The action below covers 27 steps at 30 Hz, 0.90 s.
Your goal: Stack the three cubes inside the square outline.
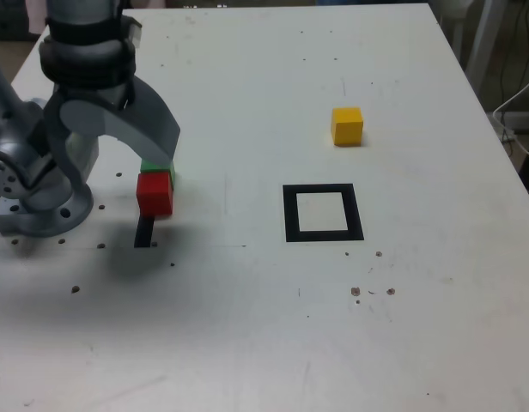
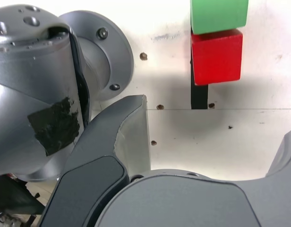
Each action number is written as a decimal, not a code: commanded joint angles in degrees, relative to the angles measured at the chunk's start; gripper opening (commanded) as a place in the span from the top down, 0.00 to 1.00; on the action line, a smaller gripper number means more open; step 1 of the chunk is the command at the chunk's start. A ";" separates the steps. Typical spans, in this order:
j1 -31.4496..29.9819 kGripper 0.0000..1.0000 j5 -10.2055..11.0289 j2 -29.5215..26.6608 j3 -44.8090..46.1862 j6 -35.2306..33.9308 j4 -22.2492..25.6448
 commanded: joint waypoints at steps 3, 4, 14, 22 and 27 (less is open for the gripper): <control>-2.60 0.01 -0.18 0.87 -0.57 -1.62 -1.11; -3.37 0.01 -0.19 1.23 -0.63 -2.14 -1.36; -8.06 0.01 2.66 5.99 0.14 -8.55 -5.18; -8.09 0.01 4.42 8.66 1.99 -10.49 -7.82; -8.06 0.02 4.36 8.93 3.11 -11.73 -8.85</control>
